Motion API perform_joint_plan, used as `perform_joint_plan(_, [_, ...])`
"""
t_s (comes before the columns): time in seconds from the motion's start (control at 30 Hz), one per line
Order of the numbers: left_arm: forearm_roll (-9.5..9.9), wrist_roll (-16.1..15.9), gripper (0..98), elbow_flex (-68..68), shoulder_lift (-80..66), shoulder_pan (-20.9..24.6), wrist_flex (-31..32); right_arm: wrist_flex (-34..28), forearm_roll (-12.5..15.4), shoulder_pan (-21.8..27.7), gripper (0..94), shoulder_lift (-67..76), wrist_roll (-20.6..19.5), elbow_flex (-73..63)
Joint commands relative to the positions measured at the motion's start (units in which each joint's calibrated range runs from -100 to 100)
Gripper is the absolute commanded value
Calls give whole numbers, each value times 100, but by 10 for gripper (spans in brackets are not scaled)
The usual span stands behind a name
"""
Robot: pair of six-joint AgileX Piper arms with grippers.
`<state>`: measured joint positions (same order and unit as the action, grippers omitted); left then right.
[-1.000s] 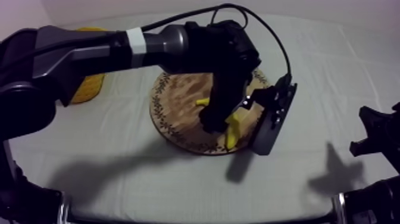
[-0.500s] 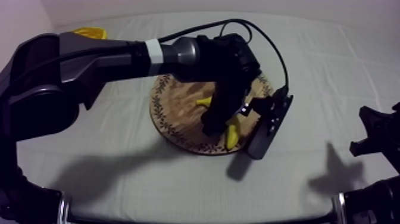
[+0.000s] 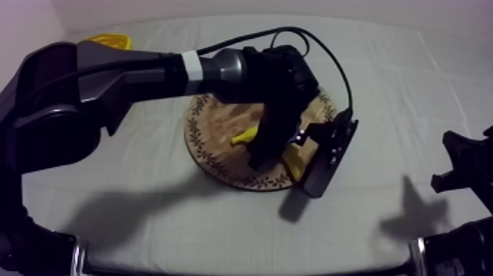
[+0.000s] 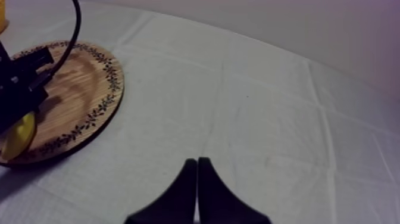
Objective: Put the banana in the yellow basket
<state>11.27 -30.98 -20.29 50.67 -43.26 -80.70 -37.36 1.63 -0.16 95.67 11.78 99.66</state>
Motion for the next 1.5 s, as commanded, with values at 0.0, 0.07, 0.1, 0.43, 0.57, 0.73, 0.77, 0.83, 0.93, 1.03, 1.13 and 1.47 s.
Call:
perform_joint_plan(0.0, [-12,16,257,29,-32,1,15,2,0,0,3,0,2,1])
perform_joint_plan(0.07, [-19,37,241,71,-84,1,35,2,0,0,3,0,2,1])
perform_joint_plan(0.1, [-22,49,235,96,-122,1,48,2,0,0,3,0,2,1])
perform_joint_plan(0.43, [-20,186,219,284,-986,-83,80,2,0,0,3,0,2,1])
perform_joint_plan(0.57, [-18,326,216,442,-1510,-162,72,2,0,0,3,0,2,1])
perform_joint_plan(0.73, [-54,571,220,673,-2095,-249,64,2,0,0,3,0,2,1])
perform_joint_plan(0.77, [-63,622,223,715,-2187,-263,61,2,0,0,3,0,2,1])
perform_joint_plan(0.83, [-79,729,229,801,-2342,-283,48,2,0,0,3,0,2,1])
perform_joint_plan(0.93, [-81,925,222,901,-2520,-294,-3,2,0,0,3,0,2,1])
perform_joint_plan(1.03, [-75,1195,217,960,-2666,-270,-58,2,0,0,3,0,2,1])
perform_joint_plan(1.13, [-100,1506,213,959,-2795,-206,-97,2,0,0,3,0,2,1])
perform_joint_plan(1.47, [-277,2141,204,879,-3162,207,-206,2,0,0,3,0,2,1])
